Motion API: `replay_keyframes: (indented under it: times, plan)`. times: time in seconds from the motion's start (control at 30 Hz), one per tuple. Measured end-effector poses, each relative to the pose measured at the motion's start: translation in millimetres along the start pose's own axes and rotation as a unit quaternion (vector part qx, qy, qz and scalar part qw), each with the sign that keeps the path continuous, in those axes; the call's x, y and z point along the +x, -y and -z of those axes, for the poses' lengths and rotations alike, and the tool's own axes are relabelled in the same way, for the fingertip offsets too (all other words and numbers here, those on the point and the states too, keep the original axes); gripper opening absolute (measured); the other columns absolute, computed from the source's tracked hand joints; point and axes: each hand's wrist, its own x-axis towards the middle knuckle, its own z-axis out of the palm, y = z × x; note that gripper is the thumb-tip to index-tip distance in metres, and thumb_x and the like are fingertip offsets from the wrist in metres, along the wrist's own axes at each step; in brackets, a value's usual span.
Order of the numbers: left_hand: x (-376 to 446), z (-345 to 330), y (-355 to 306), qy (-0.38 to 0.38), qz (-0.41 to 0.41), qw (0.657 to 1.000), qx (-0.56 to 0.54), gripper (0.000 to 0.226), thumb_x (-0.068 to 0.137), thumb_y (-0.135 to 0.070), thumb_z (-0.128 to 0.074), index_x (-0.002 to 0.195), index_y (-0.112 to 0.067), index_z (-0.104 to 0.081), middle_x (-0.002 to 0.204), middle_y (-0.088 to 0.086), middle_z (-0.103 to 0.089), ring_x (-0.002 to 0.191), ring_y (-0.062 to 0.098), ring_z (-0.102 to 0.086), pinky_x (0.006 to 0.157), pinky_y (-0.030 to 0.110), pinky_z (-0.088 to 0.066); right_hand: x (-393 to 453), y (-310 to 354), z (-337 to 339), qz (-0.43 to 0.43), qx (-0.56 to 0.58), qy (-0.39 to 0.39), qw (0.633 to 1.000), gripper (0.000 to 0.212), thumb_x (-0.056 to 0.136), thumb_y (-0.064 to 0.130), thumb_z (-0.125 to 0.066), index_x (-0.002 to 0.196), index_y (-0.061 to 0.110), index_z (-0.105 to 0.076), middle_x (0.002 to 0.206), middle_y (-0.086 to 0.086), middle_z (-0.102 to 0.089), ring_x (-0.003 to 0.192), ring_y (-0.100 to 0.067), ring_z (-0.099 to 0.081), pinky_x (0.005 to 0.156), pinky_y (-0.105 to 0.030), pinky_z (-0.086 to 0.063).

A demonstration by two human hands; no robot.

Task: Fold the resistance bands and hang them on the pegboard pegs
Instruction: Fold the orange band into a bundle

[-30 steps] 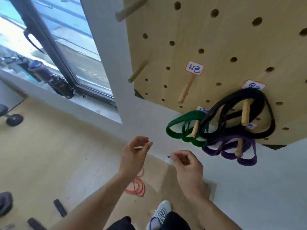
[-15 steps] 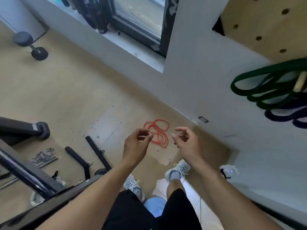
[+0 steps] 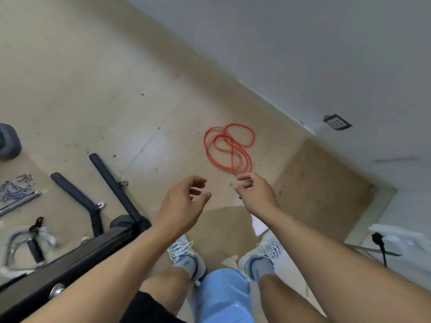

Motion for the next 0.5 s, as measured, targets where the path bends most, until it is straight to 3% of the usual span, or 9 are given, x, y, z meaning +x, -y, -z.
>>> replay_keyframes:
  times: [0.1, 0.2, 0.4, 0.5]
  plan:
    - [59, -37, 40, 0.037, -0.035, 0.996, 0.073, 0.037, 0.091, -0.035, -0.071, 0.126, -0.030, -0.063, 0.125, -0.013, -0.066, 0.108, 0.005, -0.063, 0.097, 0.038, -0.054, 81, -45, -46, 0.004, -0.055, 0.021, 0.998, 0.026, 0.091, 0.021, -0.066, 0.117, 0.024, -0.066, 0.094, 0.011, -0.067, 0.100, -0.019, -0.067, 0.088, -0.032, -0.052]
    - [109, -59, 75, 0.043, -0.053, 0.989, 0.128, 0.041, 0.090, -0.040, -0.071, 0.129, -0.033, -0.060, 0.134, -0.011, -0.062, 0.118, 0.008, -0.060, 0.102, 0.039, -0.050, 163, -79, -90, 0.047, -0.113, 0.028, 0.992, 0.040, 0.091, 0.021, -0.067, 0.130, 0.025, -0.064, 0.120, 0.006, -0.068, 0.115, -0.018, -0.064, 0.099, -0.031, -0.050]
    - [156, -58, 94, 0.036, -0.109, 0.954, 0.277, 0.042, 0.092, -0.048, -0.066, 0.132, -0.039, -0.058, 0.132, -0.019, -0.062, 0.126, 0.009, -0.055, 0.099, 0.033, -0.047, 290, -131, -154, 0.108, -0.246, -0.018, 0.963, 0.063, 0.086, 0.018, -0.072, 0.145, 0.028, -0.051, 0.147, -0.001, -0.056, 0.139, -0.027, -0.049, 0.111, -0.040, -0.045]
    - [156, -42, 75, -0.003, -0.139, 0.951, 0.278, 0.045, 0.091, -0.048, -0.068, 0.133, -0.037, -0.057, 0.125, -0.016, -0.066, 0.120, 0.011, -0.060, 0.099, 0.034, -0.049, 315, -155, -171, 0.094, -0.324, -0.064, 0.939, 0.051, 0.089, 0.025, -0.067, 0.138, 0.027, -0.054, 0.143, -0.003, -0.055, 0.141, -0.029, -0.040, 0.114, -0.039, -0.037]
